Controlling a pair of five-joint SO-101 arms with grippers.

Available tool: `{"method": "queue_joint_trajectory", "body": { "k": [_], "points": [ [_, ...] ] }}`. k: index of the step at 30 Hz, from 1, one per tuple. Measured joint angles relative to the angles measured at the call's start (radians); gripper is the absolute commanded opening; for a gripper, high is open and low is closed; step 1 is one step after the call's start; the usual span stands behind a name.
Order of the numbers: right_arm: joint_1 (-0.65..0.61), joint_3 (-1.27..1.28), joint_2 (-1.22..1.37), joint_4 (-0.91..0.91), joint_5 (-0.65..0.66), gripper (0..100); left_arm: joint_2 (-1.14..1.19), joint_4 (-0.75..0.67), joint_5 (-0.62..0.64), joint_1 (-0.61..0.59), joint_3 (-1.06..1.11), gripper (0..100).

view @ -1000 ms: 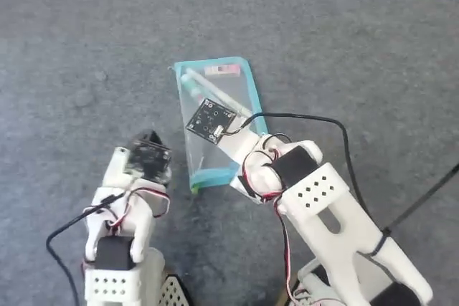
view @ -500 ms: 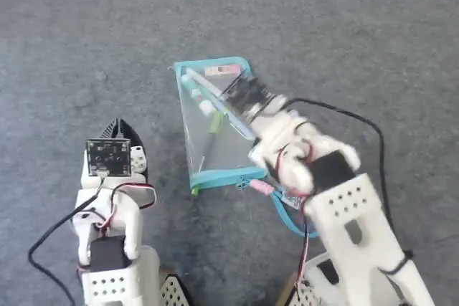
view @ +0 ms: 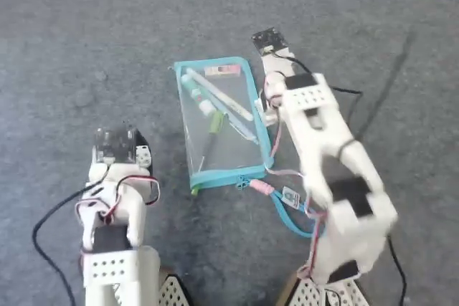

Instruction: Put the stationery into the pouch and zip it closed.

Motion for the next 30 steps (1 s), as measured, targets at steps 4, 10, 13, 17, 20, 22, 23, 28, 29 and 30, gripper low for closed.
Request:
{"method": "queue_joint_trajectory", "body": {
  "k": [4,10,13,17,20,22,23,28,29,30],
  "points": [
    [-0.068,-0.068,0.109,0.040,0.000,24.0,0.181,-0.061,0.023,0.000,-0.051,2],
    [-0.117,-0.054,-0.015,0.121,0.009,23.9,0.399,-0.232,0.023,-0.077,-0.063,2],
    [-0.123,0.015,-0.153,0.121,0.000,23.8,0.471,-0.302,0.025,-0.121,-0.074,2],
    [-0.166,0.121,-0.269,0.086,0.000,23.8,0.545,-0.318,0.025,-0.132,-0.110,2],
    [-0.238,0.192,-0.278,0.018,-0.014,23.8,0.572,-0.322,0.025,-0.137,-0.120,2],
    [-0.249,0.232,-0.276,-0.040,-0.061,23.8,0.572,-0.322,0.029,-0.137,-0.123,2],
    [-0.249,0.242,-0.273,-0.064,-0.095,23.8,0.572,-0.322,0.029,-0.137,-0.123,2],
    [-0.233,0.247,-0.198,-0.107,-0.265,23.8,0.572,-0.319,0.029,-0.137,-0.123,2],
    [-0.227,0.247,-0.181,-0.112,-0.292,23.8,0.563,-0.313,0.029,-0.137,-0.123,2],
    [-0.222,0.247,-0.166,-0.115,-0.313,23.8,0.552,-0.308,0.029,-0.137,-0.123,2]
  ]
}}
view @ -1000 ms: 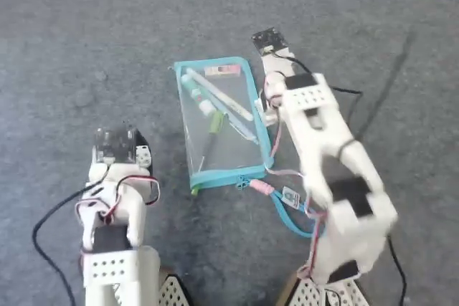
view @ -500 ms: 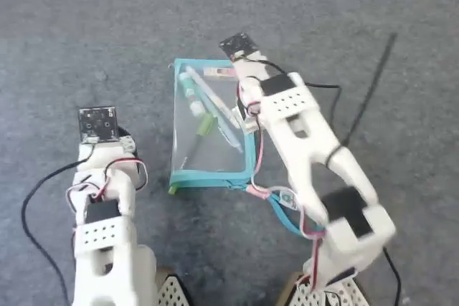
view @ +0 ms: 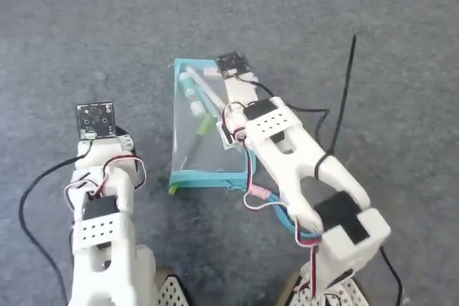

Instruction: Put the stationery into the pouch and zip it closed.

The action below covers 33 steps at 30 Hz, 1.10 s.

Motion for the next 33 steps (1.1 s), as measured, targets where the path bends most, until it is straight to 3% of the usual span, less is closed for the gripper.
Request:
{"method": "queue_joint_trajectory", "body": {
  "k": [5,10,15,20,24,29,33],
  "points": [
    [0.006,-0.005,0.063,-0.011,-0.078,20.6,-0.044,0.035,0.000,0.000,0.000,2],
    [0.009,-0.012,0.072,-0.011,-0.091,0.0,-0.044,0.041,0.000,0.000,0.000,2],
    [0.057,-0.006,0.058,0.032,-0.087,9.5,-0.044,0.041,0.000,0.000,0.000,2],
    [0.137,-0.054,-0.137,0.264,0.150,19.1,-0.044,0.041,0.000,0.000,0.000,2],
    [0.048,0.006,-0.390,0.437,0.434,25.4,-0.044,0.041,0.000,0.000,0.000,2],
    [-0.155,0.351,-0.554,0.318,0.585,25.8,-0.044,0.041,0.000,0.000,0.000,2],
    [-0.186,0.540,-0.560,0.153,0.601,25.7,-0.044,0.041,0.000,0.000,0.000,2]
  ]
}}
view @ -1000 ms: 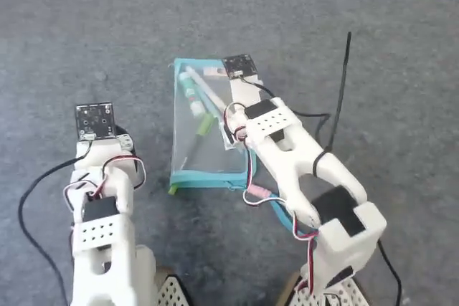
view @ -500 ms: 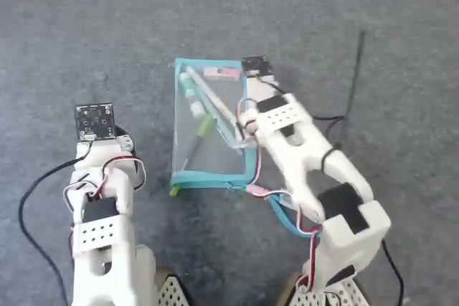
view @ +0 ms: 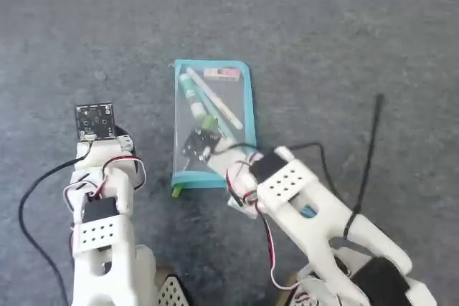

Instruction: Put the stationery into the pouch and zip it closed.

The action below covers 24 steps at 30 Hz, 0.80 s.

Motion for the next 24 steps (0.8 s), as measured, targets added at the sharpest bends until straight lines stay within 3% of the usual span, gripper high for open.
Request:
{"method": "queue_joint_trajectory", "body": {
  "k": [5,7,11,15,19,24],
  "points": [
    [0.012,0.015,0.060,-0.028,0.026,25.1,0.000,0.000,0.000,0.000,0.000,2],
    [0.034,0.015,0.123,-0.049,0.035,20.3,0.000,0.000,0.000,0.000,0.000,2],
    [0.083,0.006,0.232,-0.106,0.046,0.0,0.000,0.000,0.000,0.000,0.000,2],
    [0.157,-0.115,0.287,-0.029,0.049,0.9,0.000,0.000,0.000,0.000,0.000,2],
    [0.278,-0.402,0.255,0.175,-0.008,0.6,0.000,0.000,0.000,0.000,0.000,2],
    [0.310,-1.094,0.235,0.503,-0.094,0.8,0.000,0.000,0.000,0.000,0.000,2]
  ]
}}
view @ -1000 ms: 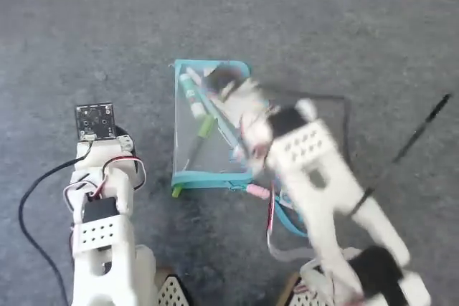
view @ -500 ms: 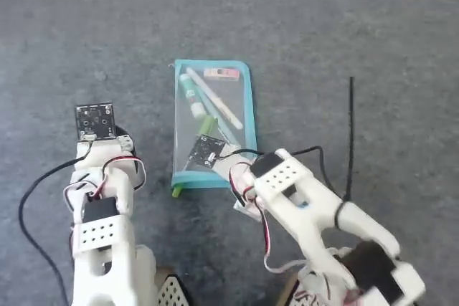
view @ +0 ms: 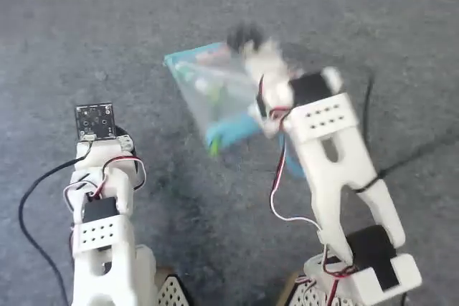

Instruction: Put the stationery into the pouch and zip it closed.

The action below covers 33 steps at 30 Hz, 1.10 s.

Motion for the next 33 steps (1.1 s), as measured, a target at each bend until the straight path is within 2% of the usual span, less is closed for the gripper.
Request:
{"method": "queue_joint_trajectory", "body": {
  "k": [2,4,6,9,12,16,18,20,23,25,27,29,33],
  "points": [
    [-0.029,-0.281,0.052,0.121,-0.021,0.8,0.000,0.000,0.000,0.000,0.000,2],
    [-0.071,-0.433,0.121,0.199,-0.023,0.8,0.000,0.000,0.000,0.000,0.000,2],
    [-0.091,-0.420,0.190,0.209,-0.026,0.7,0.000,0.000,0.000,0.000,0.000,2],
    [-0.089,-0.267,0.364,0.186,-0.066,0.7,0.000,0.000,0.000,0.000,0.000,2],
    [-0.040,-0.334,0.384,0.203,-0.109,0.7,0.000,0.000,0.000,0.000,0.000,2],
    [0.074,-0.760,0.293,0.216,-0.166,0.7,0.000,0.000,0.000,0.000,0.000,2],
    [0.104,-0.876,0.264,0.216,-0.172,0.7,0.000,0.000,0.000,0.000,0.000,2],
    [0.107,-0.856,0.250,0.210,-0.158,0.7,0.000,0.000,0.000,0.000,0.000,2],
    [0.103,-0.529,0.347,0.127,-0.120,0.7,0.000,0.000,0.000,0.000,0.000,2],
    [0.110,-0.347,0.359,0.140,-0.118,0.7,0.000,0.000,0.000,0.000,0.000,2],
    [0.103,-0.272,0.319,0.193,-0.118,0.7,0.000,0.000,0.000,0.000,0.000,2],
    [0.106,-0.301,0.308,0.210,-0.137,0.7,0.000,0.000,0.000,0.000,0.000,2],
    [0.094,-0.620,0.278,0.215,-0.161,0.7,0.000,0.000,0.000,0.003,0.000,2]
  ]
}}
